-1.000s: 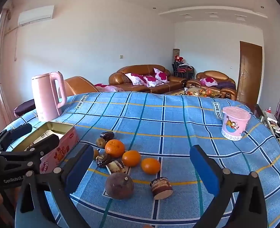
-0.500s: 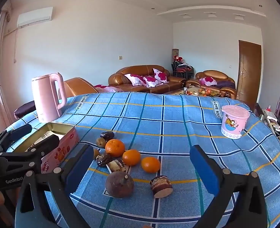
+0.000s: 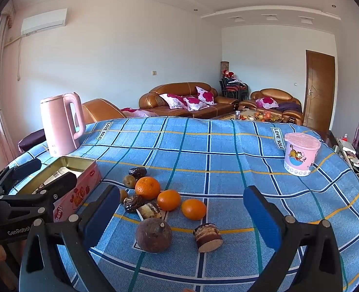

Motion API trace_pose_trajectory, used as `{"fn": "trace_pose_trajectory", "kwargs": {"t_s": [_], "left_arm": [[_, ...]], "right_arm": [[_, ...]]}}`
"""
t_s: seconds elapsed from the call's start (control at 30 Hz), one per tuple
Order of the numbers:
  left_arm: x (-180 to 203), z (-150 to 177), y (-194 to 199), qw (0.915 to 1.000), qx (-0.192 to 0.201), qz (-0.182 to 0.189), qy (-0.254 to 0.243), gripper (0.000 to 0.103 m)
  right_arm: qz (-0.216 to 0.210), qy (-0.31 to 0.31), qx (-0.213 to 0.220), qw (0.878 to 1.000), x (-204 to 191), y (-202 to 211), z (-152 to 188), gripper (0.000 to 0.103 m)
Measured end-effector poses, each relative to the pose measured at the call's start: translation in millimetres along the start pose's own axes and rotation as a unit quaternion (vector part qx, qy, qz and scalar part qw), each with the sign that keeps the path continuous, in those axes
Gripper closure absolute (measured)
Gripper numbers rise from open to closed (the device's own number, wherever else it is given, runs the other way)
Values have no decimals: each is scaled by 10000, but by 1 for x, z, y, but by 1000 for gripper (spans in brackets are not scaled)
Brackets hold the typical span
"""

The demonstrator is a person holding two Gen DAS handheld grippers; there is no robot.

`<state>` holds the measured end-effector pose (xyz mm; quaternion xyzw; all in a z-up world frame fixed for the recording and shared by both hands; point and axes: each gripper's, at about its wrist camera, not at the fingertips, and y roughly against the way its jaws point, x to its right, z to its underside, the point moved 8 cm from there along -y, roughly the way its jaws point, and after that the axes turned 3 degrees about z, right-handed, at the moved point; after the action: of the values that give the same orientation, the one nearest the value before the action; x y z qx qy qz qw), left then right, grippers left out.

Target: Organize fruits

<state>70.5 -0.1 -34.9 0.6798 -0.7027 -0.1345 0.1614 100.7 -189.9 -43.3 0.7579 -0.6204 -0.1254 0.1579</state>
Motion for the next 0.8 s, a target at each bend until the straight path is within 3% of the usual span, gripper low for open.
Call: {"fn": "trace_pose_trajectory", "kwargs": {"t_s": [0.8], "left_arm": [[0, 0, 0, 10000, -5, 1, -8, 0]], "right_arm": [[-26, 9, -24, 10000, -5, -1, 2, 1]]}}
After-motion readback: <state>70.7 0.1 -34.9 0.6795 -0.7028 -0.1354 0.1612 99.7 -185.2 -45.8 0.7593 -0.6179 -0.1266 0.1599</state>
